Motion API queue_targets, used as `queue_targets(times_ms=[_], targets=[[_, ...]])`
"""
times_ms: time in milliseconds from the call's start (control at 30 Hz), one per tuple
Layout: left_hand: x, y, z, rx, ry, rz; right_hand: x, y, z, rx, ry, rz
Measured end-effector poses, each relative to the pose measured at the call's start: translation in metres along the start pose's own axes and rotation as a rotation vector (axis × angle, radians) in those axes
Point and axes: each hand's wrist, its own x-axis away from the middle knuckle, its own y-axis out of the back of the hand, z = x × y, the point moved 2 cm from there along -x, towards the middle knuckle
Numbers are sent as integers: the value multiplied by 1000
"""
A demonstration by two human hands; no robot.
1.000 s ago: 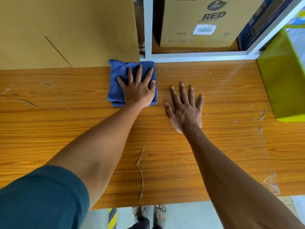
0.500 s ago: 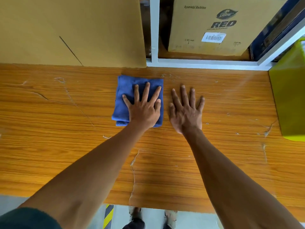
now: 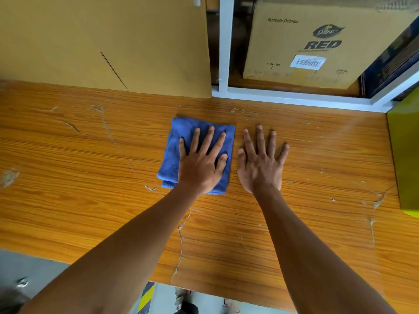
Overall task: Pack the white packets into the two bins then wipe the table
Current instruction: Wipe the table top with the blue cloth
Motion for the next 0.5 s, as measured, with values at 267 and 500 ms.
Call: queue_targets(times_ms=[267,500], targets=[[-84,4,-3,55,50,49,-1,-4,0,26,0,-30],[-55,5,-6,40,-14,23,1,-3,0,22,-1,-30]])
